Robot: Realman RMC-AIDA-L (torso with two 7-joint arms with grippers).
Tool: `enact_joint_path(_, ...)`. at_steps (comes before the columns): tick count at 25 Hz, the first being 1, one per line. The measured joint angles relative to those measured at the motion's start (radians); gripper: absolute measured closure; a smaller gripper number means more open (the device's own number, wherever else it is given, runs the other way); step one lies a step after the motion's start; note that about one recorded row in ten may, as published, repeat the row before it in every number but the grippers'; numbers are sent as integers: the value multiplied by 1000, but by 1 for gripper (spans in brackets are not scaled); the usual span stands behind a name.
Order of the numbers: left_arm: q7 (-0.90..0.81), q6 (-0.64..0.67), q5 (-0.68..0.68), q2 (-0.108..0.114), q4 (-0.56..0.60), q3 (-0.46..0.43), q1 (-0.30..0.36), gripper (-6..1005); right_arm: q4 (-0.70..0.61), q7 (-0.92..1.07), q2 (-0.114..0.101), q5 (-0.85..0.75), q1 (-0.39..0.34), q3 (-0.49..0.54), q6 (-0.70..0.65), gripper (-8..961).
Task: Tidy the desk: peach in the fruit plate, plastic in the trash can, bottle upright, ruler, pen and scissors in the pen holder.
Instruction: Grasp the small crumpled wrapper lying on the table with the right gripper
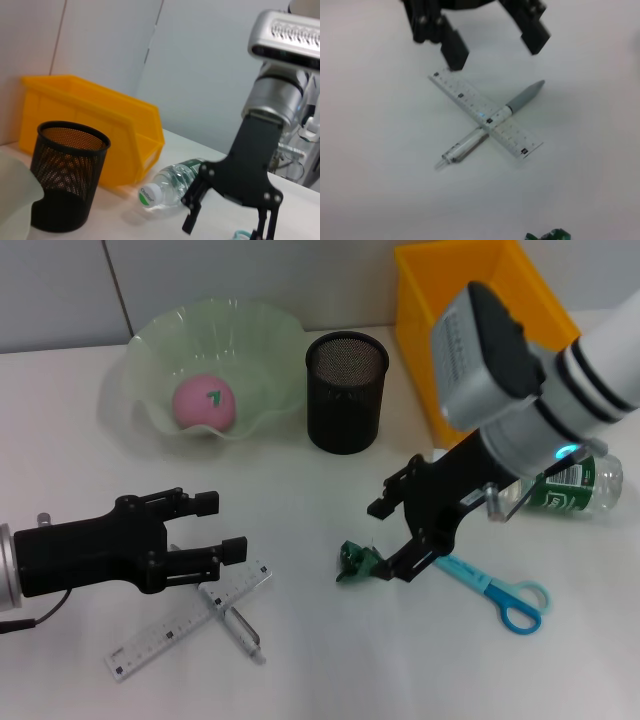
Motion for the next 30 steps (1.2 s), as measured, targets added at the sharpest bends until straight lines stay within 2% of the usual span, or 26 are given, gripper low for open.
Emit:
enact_joint_path(12,-1,-14,4,-5,0,-14,6,200,90,-65,9,24,10,-72,112,162)
enact_joint_path(30,-2,-22,3,-9,-1,-16,7,204,147,-116,16,52,25,-129,179,166)
